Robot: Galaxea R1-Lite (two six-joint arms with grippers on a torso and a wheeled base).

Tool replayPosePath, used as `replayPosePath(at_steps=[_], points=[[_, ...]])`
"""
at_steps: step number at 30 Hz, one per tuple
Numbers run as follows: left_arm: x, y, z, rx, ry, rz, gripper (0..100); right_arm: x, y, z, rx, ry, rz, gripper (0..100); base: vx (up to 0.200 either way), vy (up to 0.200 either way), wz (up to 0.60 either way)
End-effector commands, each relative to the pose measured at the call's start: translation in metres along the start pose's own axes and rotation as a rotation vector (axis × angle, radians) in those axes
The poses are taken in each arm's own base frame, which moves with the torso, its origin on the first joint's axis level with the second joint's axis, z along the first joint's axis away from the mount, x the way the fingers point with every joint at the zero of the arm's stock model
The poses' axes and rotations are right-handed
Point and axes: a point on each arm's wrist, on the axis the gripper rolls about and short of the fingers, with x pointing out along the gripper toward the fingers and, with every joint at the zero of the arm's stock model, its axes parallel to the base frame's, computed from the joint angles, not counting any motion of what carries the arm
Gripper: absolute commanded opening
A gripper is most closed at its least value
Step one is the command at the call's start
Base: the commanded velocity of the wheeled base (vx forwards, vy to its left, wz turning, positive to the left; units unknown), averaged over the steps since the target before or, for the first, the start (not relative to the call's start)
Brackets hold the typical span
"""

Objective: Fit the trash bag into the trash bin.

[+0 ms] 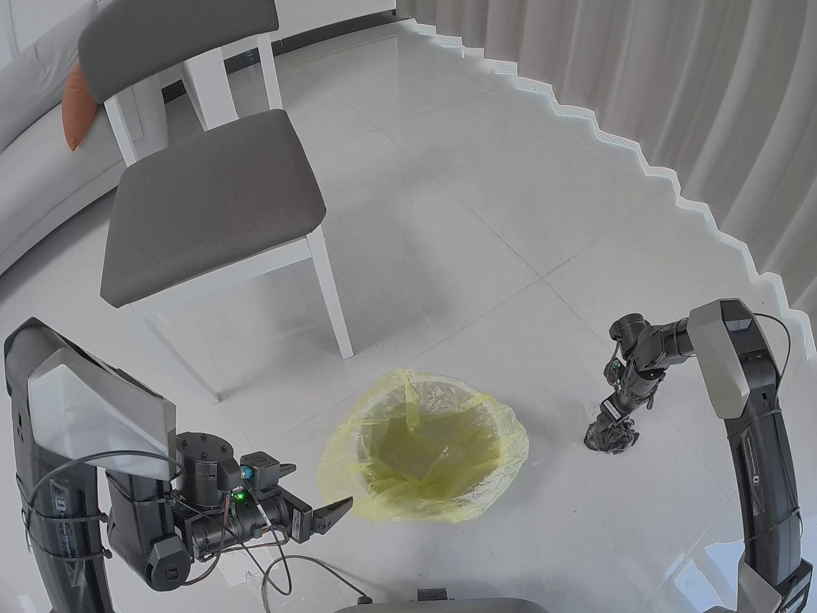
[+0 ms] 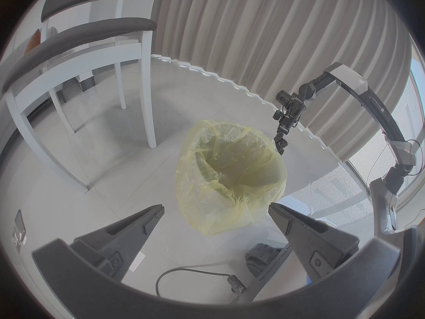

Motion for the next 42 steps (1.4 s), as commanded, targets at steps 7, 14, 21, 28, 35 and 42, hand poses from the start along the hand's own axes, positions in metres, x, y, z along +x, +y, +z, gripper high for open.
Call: replayPosePath(at_steps=[7, 14, 21, 28, 35, 42], points=[[0.004, 0.001, -0.002, 0.001, -0.005, -0.001, 100, 0.019, 0.007, -0.007, -0.008, 0.036, 0.016, 100, 0.000, 0.000, 0.00], [0.002, 0.003, 0.000, -0.002, -0.011, 0.007, 100, 0.017, 0.006, -0.006, -0.003, 0.032, 0.019, 0, 0.000, 0.000, 0.00], [-0.002, 0.003, 0.005, -0.002, -0.031, 0.013, 100, 0.011, 0.005, -0.003, 0.005, 0.016, 0.016, 0, 0.000, 0.000, 0.00], [-0.013, 0.005, 0.007, -0.017, -0.042, 0.028, 100, -0.043, -0.004, 0.001, 0.010, -0.037, 0.012, 0, 0.000, 0.000, 0.00], [-0.026, 0.003, 0.009, -0.052, -0.047, 0.033, 100, -0.131, -0.003, -0.007, -0.005, -0.125, 0.008, 0, 0.000, 0.000, 0.00], [-0.029, 0.007, 0.009, -0.059, -0.045, 0.209, 100, -0.233, 0.039, -0.010, -0.107, -0.335, 0.019, 0, 0.000, 0.000, 0.00]])
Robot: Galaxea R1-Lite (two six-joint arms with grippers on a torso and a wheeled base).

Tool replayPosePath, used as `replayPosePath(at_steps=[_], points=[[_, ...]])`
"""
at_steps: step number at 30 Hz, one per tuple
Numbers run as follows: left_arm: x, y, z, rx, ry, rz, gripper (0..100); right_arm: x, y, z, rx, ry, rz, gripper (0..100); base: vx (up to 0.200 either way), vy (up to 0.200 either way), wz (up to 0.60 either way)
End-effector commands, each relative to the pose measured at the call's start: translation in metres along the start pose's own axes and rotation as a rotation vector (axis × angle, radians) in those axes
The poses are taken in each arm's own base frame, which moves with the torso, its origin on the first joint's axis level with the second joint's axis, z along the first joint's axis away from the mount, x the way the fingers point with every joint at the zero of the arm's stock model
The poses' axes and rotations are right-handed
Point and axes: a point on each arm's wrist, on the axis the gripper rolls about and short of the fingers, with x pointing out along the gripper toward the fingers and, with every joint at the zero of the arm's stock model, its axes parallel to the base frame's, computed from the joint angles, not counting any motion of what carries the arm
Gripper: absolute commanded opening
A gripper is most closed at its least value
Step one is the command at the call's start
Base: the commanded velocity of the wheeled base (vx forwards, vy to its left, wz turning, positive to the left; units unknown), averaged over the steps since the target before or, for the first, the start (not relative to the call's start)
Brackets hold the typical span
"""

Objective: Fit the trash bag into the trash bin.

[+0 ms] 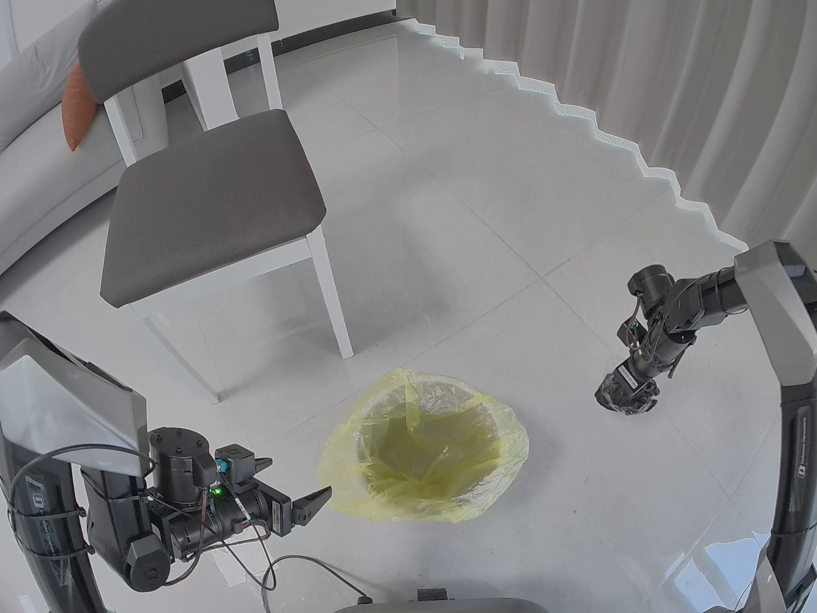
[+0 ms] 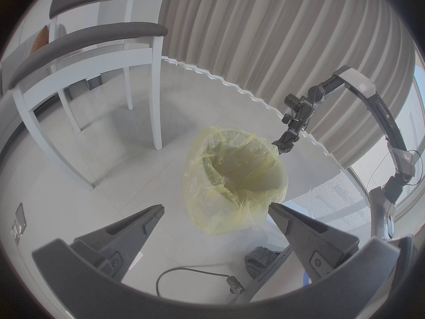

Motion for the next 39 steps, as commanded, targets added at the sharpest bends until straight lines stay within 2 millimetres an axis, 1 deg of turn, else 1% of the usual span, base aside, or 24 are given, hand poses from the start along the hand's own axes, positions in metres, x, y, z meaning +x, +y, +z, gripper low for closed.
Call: replayPosePath(at_steps=[1, 2, 4, 5, 6, 8, 13, 17, 19, 20, 21, 22, 23, 25, 26, 28, 31, 33, 36, 37, 39], points=[[-0.007, 0.002, 0.004, -0.006, -0.028, 0.161, 100, -0.118, 0.044, 0.012, -0.107, -0.237, 0.012, 0, 0.000, 0.000, 0.00], [-0.007, 0.002, 0.004, -0.007, -0.031, 0.183, 100, -0.127, 0.053, 0.013, -0.128, -0.268, 0.033, 0, 0.000, 0.000, 0.00], [-0.012, 0.001, 0.005, -0.016, -0.036, 0.197, 100, -0.145, 0.078, 0.016, -0.186, -0.336, 0.093, 0, 0.000, 0.000, 0.00], [-0.013, 0.001, 0.005, -0.016, -0.036, 0.197, 100, -0.146, 0.079, 0.016, -0.190, -0.341, 0.096, 0, 0.000, 0.000, 0.00], [-0.016, 0.001, 0.007, -0.017, -0.047, 0.198, 100, -0.157, 0.098, 0.019, -0.233, -0.385, 0.116, 0, 0.000, 0.000, 0.00], [-0.018, 0.002, 0.009, -0.020, -0.057, 0.204, 100, -0.166, 0.117, 0.021, -0.271, -0.425, 0.133, 0, 0.000, 0.000, 0.00], [-0.026, 0.001, 0.011, -0.021, -0.068, 0.213, 100, -0.181, 0.154, 0.023, -0.350, -0.498, 0.184, 0, 0.000, 0.000, 0.00], [-0.035, 0.000, 0.013, -0.020, -0.085, 0.214, 100, -0.184, 0.183, 0.020, -0.410, -0.533, 0.220, 0, 0.000, 0.000, 0.00], [-0.038, 0.000, 0.016, -0.019, -0.103, 0.215, 100, -0.184, 0.194, 0.020, -0.429, -0.552, 0.231, 0, 0.000, 0.000, 0.00], [-0.038, 0.000, 0.016, -0.019, -0.103, 0.215, 100, -0.184, 0.194, 0.020, -0.429, -0.552, 0.231, 0, 0.000, 0.000, 0.00], [-0.039, 0.000, 0.018, -0.021, -0.114, 0.216, 100, -0.181, 0.201, 0.020, -0.440, -0.557, 0.238, 0, 0.000, 0.000, 0.00], [-0.041, -0.001, 0.020, -0.020, -0.127, 0.215, 100, -0.175, 0.211, 0.020, -0.457, -0.552, 0.251, 0, 0.000, 0.000, 0.00], [-0.041, -0.001, 0.020, -0.023, -0.130, 0.214, 100, -0.170, 0.216, 0.020, -0.467, -0.542, 0.257, 0, 0.000, 0.000, 0.00], [-0.042, -0.001, 0.021, -0.031, -0.134, 0.214, 100, -0.161, 0.227, 0.020, -0.485, -0.525, 0.268, 0, 0.000, 0.000, 0.00], [-0.042, -0.001, 0.021, -0.032, -0.134, 0.214, 100, -0.160, 0.228, 0.020, -0.485, -0.522, 0.268, 0, 0.000, 0.000, 0.00], [-0.042, 0.002, 0.020, -0.039, -0.132, 0.224, 100, -0.151, 0.240, 0.017, -0.503, -0.504, 0.285, 0, 0.000, 0.000, 0.00], [-0.042, 0.004, 0.020, -0.044, -0.128, 0.233, 100, -0.146, 0.245, 0.015, -0.512, -0.496, 0.291, 0, 0.000, 0.000, 0.00], [-0.041, 0.009, 0.017, -0.055, -0.115, 0.252, 100, -0.139, 0.253, 0.008, -0.530, -0.476, 0.300, 0, 0.000, 0.000, 0.00], [-0.041, 0.009, 0.017, -0.056, -0.115, 0.251, 100, -0.133, 0.256, 0.004, -0.540, -0.460, 0.309, 0, 0.000, 0.000, 0.00], [-0.041, 0.008, 0.018, -0.061, -0.121, 0.250, 100, -0.126, 0.259, 0.000, -0.548, -0.441, 0.319, 0, 0.000, 0.000, 0.00], [-0.042, 0.007, 0.019, -0.065, -0.127, 0.244, 100, -0.122, 0.261, -0.004, -0.554, -0.431, 0.328, 0, 0.000, 0.000, 0.00]])
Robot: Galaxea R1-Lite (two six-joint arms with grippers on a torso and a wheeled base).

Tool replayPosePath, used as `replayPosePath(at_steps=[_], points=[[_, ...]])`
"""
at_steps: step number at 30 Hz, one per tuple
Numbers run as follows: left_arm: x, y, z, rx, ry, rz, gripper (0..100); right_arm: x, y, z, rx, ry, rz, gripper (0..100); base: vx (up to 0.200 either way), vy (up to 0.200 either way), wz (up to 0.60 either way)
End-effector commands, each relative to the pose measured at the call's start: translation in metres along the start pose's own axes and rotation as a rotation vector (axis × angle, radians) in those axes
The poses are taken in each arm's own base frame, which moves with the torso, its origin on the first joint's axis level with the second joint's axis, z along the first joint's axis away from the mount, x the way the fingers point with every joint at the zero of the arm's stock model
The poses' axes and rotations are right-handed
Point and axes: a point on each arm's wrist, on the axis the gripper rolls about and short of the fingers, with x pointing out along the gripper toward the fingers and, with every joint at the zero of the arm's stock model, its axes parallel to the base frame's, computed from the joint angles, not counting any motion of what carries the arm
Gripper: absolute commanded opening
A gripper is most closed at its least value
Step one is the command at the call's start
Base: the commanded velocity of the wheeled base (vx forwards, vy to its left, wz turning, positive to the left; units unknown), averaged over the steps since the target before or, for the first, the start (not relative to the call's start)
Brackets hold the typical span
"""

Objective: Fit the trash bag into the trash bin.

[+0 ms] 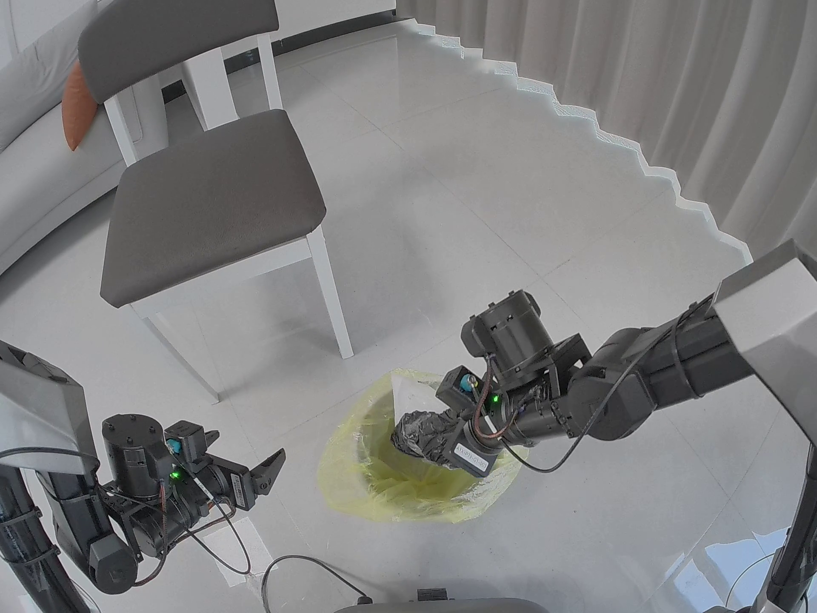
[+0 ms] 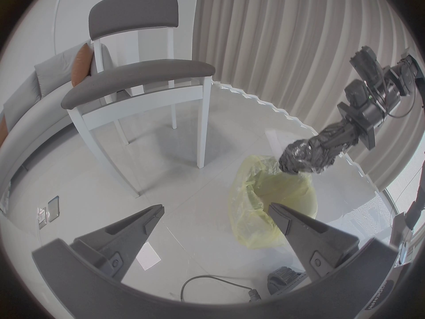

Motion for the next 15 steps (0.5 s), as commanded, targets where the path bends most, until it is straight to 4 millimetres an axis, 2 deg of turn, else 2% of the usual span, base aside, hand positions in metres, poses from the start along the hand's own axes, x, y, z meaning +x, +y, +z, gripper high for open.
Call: replayPosePath(at_steps=[1, 8, 10, 15], points=[[-0.004, 0.000, 0.000, -0.007, -0.006, -0.002, 100, 0.014, 0.011, -0.013, -0.013, 0.047, 0.040, 0, 0.000, 0.000, 0.00], [-0.006, 0.001, 0.002, -0.014, -0.020, 0.000, 100, 0.015, 0.025, -0.024, -0.032, 0.080, 0.083, 0, 0.000, 0.000, 0.00], [-0.006, 0.000, 0.002, -0.020, -0.021, -0.006, 100, 0.014, 0.031, -0.034, -0.036, 0.113, 0.099, 0, 0.000, 0.000, 0.00], [-0.007, -0.002, 0.004, -0.046, -0.030, -0.016, 100, -0.008, 0.037, -0.039, -0.043, 0.112, 0.105, 0, 0.000, 0.000, 0.00]])
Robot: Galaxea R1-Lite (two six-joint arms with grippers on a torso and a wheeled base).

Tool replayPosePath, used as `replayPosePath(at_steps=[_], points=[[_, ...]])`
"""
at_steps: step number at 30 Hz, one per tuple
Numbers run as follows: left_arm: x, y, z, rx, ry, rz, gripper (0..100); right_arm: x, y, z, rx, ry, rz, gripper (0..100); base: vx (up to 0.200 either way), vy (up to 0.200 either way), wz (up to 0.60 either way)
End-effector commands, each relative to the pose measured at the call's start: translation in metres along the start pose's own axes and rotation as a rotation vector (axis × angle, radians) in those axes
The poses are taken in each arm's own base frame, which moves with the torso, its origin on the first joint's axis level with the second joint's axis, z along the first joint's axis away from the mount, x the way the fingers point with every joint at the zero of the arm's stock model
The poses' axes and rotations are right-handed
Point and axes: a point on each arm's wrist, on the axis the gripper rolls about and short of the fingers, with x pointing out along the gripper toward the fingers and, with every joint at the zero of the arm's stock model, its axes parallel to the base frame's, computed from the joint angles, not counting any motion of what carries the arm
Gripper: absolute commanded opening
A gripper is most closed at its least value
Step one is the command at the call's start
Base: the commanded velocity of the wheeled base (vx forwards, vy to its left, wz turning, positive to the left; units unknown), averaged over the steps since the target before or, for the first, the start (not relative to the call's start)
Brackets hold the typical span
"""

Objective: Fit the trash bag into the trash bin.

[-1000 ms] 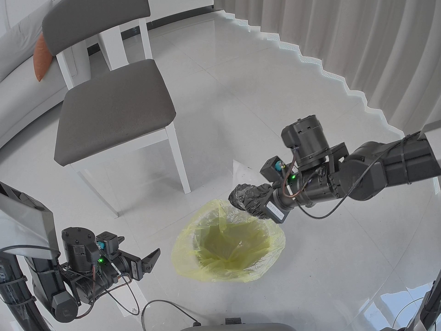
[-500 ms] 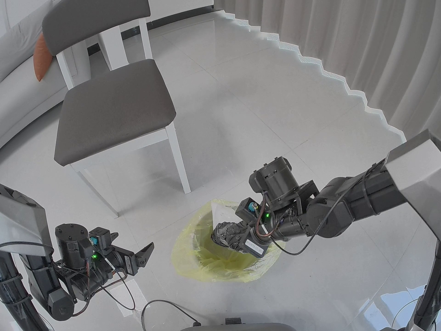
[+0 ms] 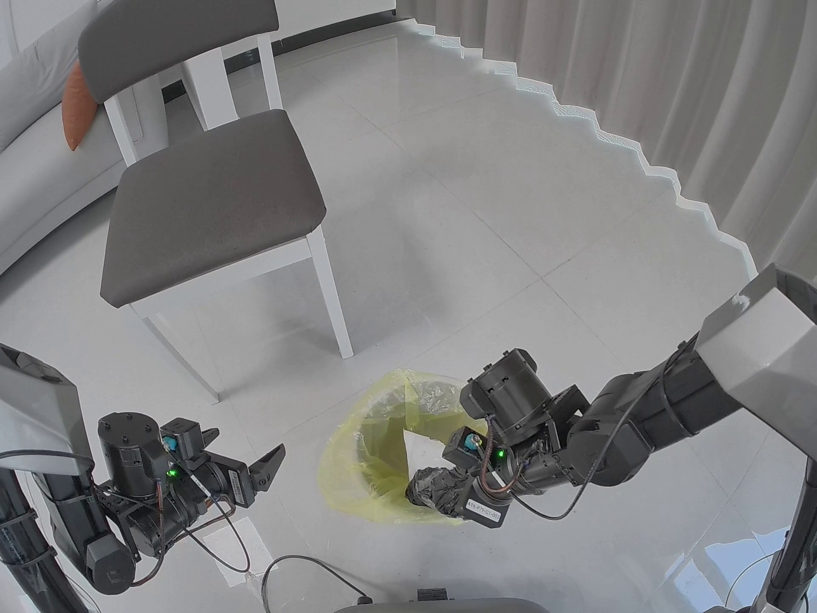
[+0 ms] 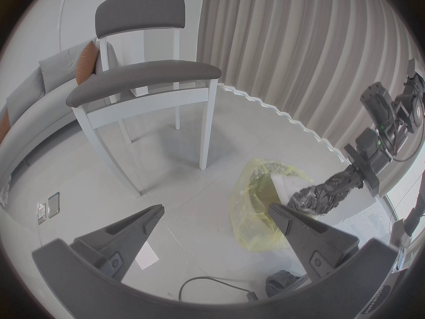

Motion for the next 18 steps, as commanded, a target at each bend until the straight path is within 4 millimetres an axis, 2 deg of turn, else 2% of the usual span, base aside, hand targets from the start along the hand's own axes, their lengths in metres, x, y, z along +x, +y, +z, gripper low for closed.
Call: replayPosePath(at_steps=[1, 3, 7, 11, 15, 17, 18], points=[[-0.004, -0.001, 0.000, -0.009, -0.009, -0.007, 100, -0.020, 0.009, -0.006, -0.011, -0.006, 0.006, 0, 0.000, 0.000, 0.00], [-0.004, -0.001, 0.000, -0.009, -0.009, -0.007, 100, -0.029, 0.012, -0.007, -0.016, -0.015, 0.007, 0, 0.000, 0.000, 0.00], [-0.004, -0.002, 0.000, -0.009, -0.007, -0.012, 100, -0.031, 0.012, -0.003, -0.021, -0.033, 0.002, 0, 0.000, 0.000, 0.00], [-0.005, -0.004, 0.001, -0.011, -0.011, -0.019, 100, -0.031, 0.004, 0.012, -0.014, -0.081, -0.022, 0, 0.000, 0.000, 0.00], [-0.004, -0.004, 0.000, -0.010, -0.008, -0.020, 100, -0.014, -0.004, 0.024, -0.009, -0.093, -0.032, 0, 0.000, 0.000, 0.00], [-0.004, -0.004, 0.000, -0.010, -0.008, -0.020, 100, 0.012, -0.008, 0.022, -0.001, -0.060, -0.021, 0, 0.000, 0.000, 0.00], [-0.005, -0.004, 0.000, -0.009, -0.008, -0.022, 100, 0.017, -0.007, 0.021, -0.001, -0.052, -0.016, 0, 0.000, 0.000, 0.00]])
